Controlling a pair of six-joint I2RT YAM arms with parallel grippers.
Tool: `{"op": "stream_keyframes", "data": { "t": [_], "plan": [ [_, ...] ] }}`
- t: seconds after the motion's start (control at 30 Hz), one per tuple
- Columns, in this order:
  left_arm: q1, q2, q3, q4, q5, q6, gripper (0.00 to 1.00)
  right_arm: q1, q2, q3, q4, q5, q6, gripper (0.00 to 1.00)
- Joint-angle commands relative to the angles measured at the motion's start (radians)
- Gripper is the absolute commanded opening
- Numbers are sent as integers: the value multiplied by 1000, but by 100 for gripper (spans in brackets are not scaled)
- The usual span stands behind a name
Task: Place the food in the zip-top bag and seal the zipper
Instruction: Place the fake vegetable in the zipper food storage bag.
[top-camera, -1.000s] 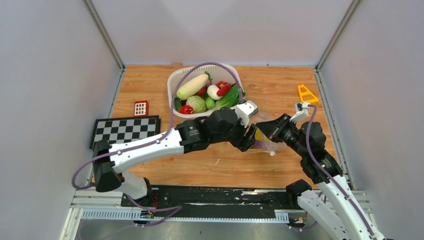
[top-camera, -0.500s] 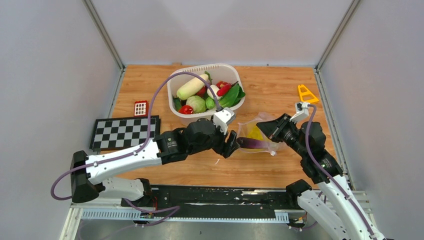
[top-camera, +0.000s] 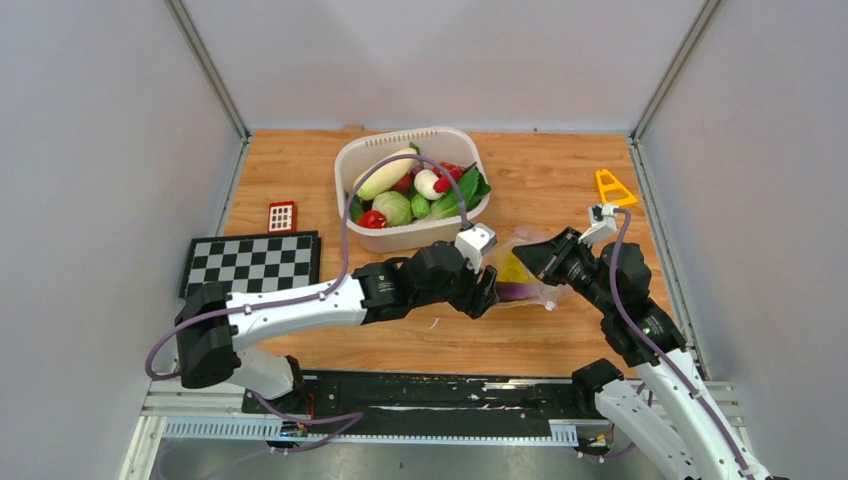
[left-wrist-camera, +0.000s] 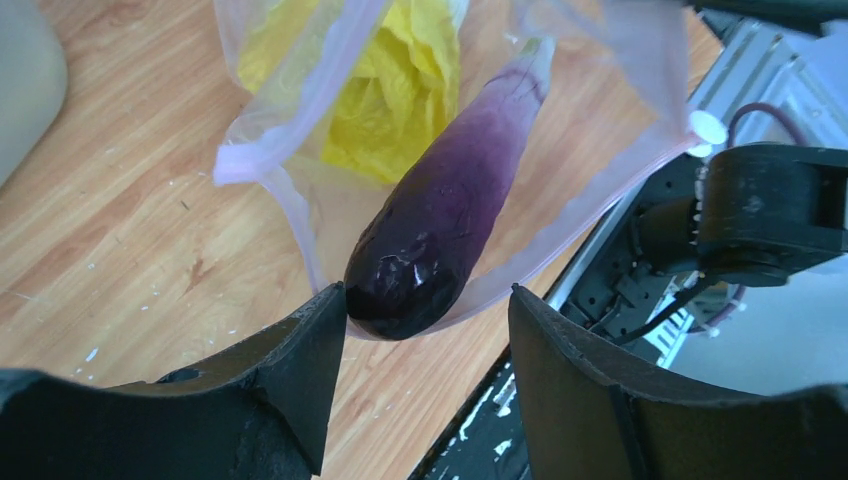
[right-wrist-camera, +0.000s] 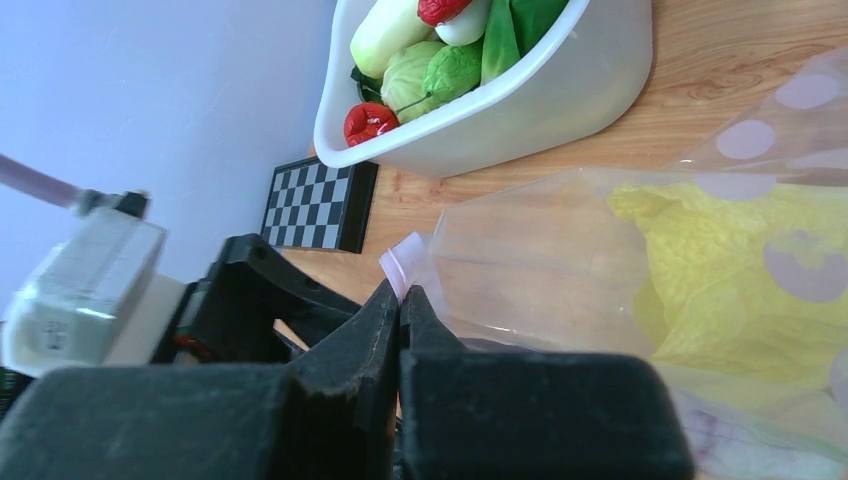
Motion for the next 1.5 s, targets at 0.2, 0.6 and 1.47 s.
{"op": "stream_keyframes", "data": {
  "t": [0.2,0.6,1.47],
  "plan": [
    [-5,49,53,80,33,18,67,-1,9,48,44,-28,-13,0],
    [-5,111,93,125,140,-26,33,-1,9,48,43,-30,-10,0],
    [-6,88,154,-115,113,130,28,-2,18,43,54,-35,-5,0]
  ]
}}
